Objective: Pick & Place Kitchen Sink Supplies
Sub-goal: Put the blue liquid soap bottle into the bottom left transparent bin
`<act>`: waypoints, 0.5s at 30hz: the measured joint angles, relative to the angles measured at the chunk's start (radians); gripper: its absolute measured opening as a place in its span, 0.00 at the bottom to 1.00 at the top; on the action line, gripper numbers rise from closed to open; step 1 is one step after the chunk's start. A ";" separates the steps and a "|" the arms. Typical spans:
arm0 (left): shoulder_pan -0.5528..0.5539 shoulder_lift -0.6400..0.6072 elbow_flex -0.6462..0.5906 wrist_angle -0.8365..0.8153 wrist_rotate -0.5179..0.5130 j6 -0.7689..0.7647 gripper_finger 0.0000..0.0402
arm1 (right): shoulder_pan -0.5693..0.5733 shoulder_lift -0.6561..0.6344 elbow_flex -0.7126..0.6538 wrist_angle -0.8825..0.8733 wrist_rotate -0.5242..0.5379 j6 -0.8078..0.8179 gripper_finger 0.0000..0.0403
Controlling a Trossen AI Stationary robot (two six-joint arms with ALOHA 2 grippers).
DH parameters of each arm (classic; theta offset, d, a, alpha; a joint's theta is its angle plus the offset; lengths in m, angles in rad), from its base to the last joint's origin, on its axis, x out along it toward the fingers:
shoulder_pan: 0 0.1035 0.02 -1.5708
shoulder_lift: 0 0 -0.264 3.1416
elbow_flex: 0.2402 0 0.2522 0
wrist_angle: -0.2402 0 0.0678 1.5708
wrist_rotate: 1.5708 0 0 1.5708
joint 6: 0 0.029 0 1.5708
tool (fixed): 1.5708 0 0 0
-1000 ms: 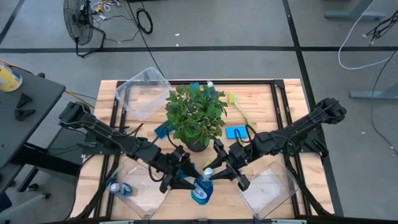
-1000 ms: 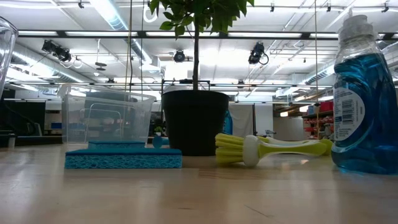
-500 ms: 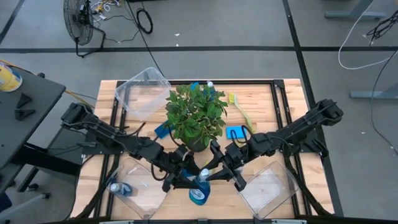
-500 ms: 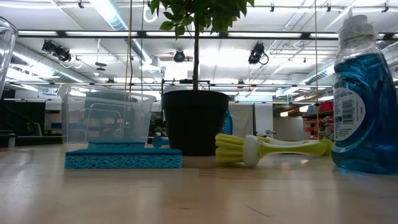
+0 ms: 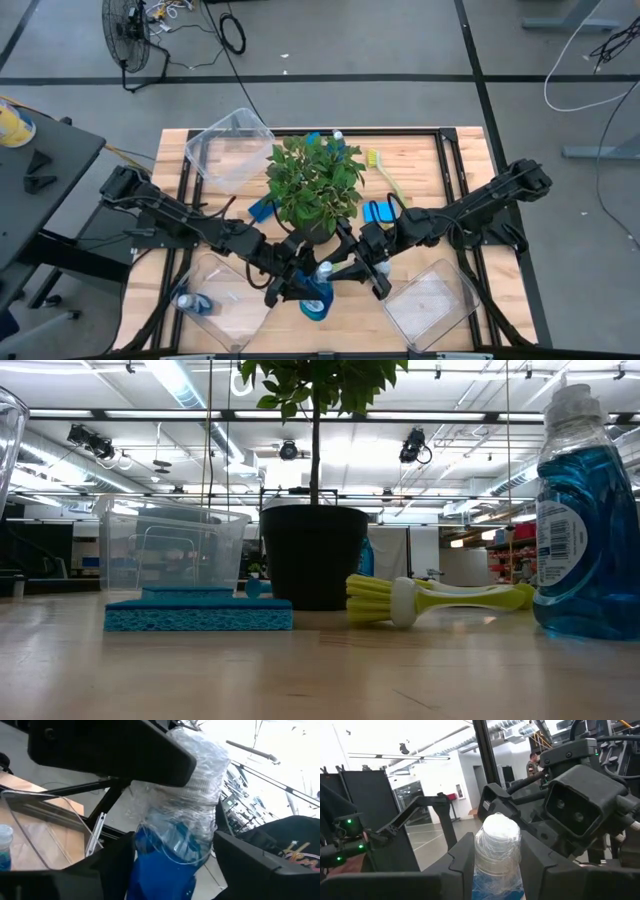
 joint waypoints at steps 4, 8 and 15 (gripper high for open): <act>0.002 0.001 0.000 -0.002 0.002 0.007 0.53 | 0.000 0.000 0.000 -0.008 -0.001 0.000 0.26; 0.002 0.001 0.000 -0.001 0.013 0.041 0.43 | 0.001 0.000 0.000 -0.009 -0.002 0.000 0.26; 0.001 0.001 0.000 -0.001 0.019 0.125 0.40 | 0.000 0.000 0.000 -0.006 0.001 0.077 0.41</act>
